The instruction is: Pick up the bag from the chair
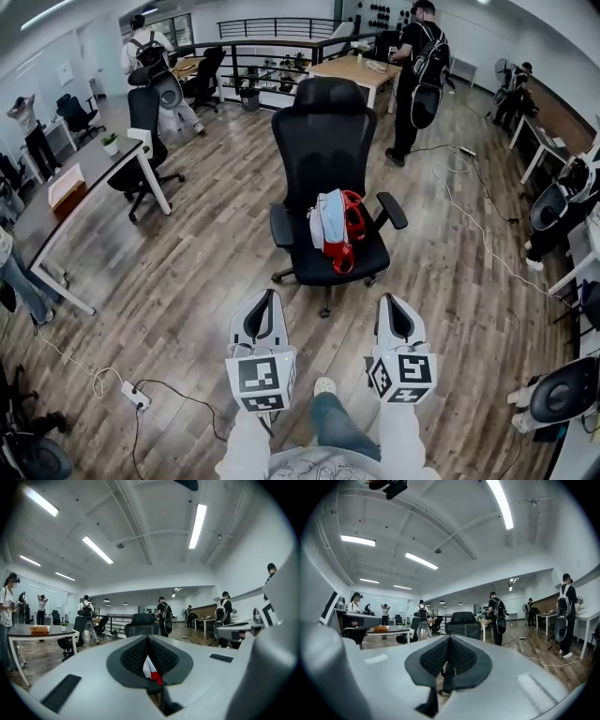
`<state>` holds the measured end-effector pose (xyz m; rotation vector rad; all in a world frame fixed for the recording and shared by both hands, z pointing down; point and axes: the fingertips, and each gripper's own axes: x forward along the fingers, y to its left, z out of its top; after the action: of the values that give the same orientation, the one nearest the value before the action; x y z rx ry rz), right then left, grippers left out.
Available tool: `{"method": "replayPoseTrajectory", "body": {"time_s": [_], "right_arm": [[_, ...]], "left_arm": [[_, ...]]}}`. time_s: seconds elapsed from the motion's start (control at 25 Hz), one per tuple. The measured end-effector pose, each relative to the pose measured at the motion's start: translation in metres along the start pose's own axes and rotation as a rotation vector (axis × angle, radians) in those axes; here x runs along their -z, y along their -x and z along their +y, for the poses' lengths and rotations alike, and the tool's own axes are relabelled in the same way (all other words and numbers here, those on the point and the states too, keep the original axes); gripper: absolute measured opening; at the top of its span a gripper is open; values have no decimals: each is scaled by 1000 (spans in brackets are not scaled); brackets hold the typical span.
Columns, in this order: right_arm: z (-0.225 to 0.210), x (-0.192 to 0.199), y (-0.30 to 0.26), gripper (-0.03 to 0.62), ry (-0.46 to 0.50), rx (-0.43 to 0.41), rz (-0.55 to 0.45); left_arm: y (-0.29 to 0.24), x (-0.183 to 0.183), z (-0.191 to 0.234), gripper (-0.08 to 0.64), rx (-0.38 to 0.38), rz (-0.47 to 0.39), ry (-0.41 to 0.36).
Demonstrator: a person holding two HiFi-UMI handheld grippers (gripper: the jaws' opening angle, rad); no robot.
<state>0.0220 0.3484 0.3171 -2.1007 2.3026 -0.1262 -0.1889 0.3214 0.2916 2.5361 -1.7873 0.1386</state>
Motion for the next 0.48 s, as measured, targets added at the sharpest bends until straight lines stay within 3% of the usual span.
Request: {"method": "replayPoseTrajectory", "body": {"time_s": [0.24, 0.48], "right_arm": [[-54, -24, -86, 9, 7, -18, -28], [-87, -21, -144, 9, -1, -30, -12]], "left_arm": [[-89, -20, -12, 6, -35, -18, 6], [-150, -23, -17, 6, -58, -15, -4]]}}
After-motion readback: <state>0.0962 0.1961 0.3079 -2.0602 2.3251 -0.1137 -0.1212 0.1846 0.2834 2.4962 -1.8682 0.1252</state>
